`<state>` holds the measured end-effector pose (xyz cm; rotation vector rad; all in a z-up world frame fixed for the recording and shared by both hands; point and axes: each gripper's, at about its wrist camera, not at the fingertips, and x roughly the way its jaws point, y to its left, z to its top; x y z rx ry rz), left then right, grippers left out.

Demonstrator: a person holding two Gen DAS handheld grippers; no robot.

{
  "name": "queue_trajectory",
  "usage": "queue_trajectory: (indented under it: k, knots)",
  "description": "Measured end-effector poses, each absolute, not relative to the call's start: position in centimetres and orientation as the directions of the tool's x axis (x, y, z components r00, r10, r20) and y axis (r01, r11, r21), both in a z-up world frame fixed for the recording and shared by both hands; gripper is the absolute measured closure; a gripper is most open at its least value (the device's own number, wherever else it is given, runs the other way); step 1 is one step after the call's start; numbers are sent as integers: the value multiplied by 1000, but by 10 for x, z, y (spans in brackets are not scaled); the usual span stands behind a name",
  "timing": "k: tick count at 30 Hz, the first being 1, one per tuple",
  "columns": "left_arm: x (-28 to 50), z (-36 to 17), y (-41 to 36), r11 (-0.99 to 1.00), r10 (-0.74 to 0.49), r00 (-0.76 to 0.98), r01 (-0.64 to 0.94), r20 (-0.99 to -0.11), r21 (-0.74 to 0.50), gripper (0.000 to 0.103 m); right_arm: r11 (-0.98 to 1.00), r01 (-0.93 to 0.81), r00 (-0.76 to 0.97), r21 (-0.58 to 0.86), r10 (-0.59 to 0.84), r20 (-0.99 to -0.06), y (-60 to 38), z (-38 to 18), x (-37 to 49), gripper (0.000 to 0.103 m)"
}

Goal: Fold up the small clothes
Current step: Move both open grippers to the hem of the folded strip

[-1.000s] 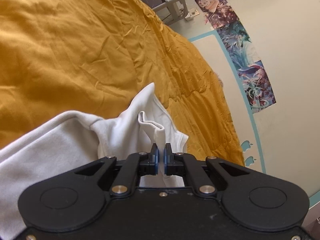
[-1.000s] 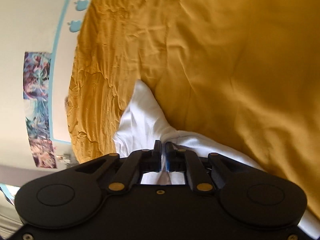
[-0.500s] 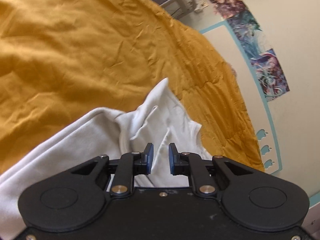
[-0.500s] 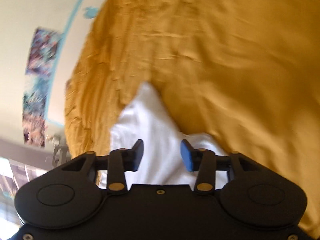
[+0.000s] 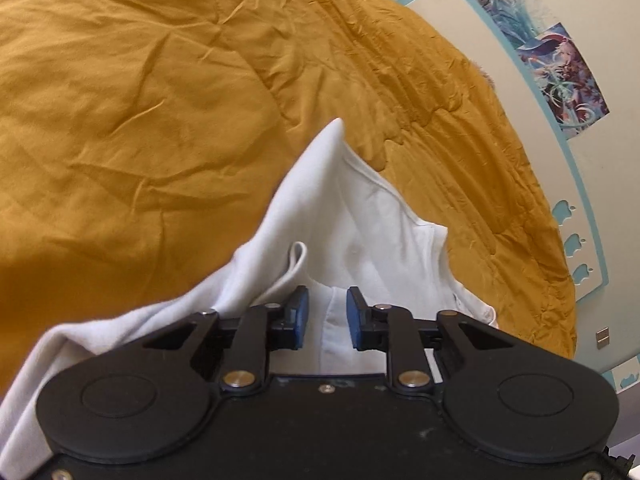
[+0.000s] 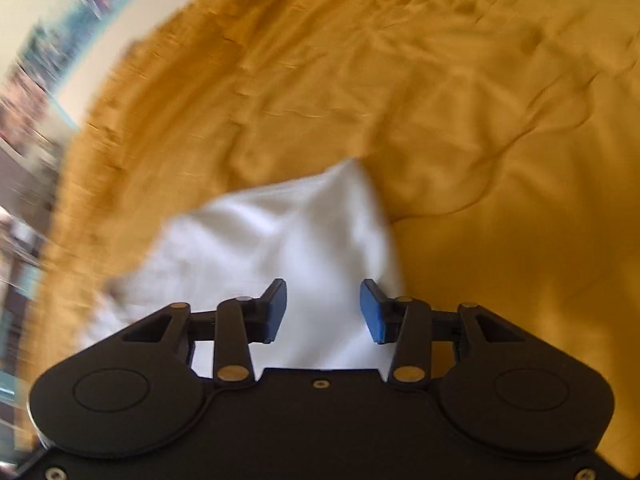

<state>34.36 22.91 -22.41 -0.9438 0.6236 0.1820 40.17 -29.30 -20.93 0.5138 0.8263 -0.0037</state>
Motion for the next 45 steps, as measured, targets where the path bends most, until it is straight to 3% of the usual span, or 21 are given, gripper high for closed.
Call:
queue_trajectory:
  k: [2, 5, 9, 14, 22, 28, 40, 45]
  knots:
    - [344, -221, 234, 558, -145, 807, -411, -572, -721, 89, 883, 203, 662, 424, 195, -723, -299, -211, 403, 73]
    - [329, -197, 237, 576, -155, 829, -366, -537, -731, 72, 835, 195, 696, 514, 251, -673, -312, -188, 380, 67]
    - [279, -158, 235, 613, -214, 862, -248, -460, -750, 67, 778, 65, 711, 625, 403, -576, -323, -155, 313, 60]
    - [191, -128, 232, 692, -291, 834, -154, -468, -705, 55, 790, -44, 617, 611, 503, -605, -346, -143, 219, 58]
    - [59, -144, 254, 715, -306, 752, -224, -584, -662, 54, 755, -74, 392, 652, 623, -677, -387, -166, 127, 57]
    - [11, -172, 276, 658, -369, 668, -302, -646, -690, 54, 757, -9, 274, 654, 631, -726, -398, -193, 107, 57]
    - [11, -202, 263, 725, -476, 417, -313, -775, -613, 54, 842, -27, 85, 539, 539, -838, -365, -215, 105, 54]
    - [14, -212, 252, 715, -504, 431, -277, -748, -642, 62, 833, -28, 73, 552, 553, -830, -357, -222, 107, 52]
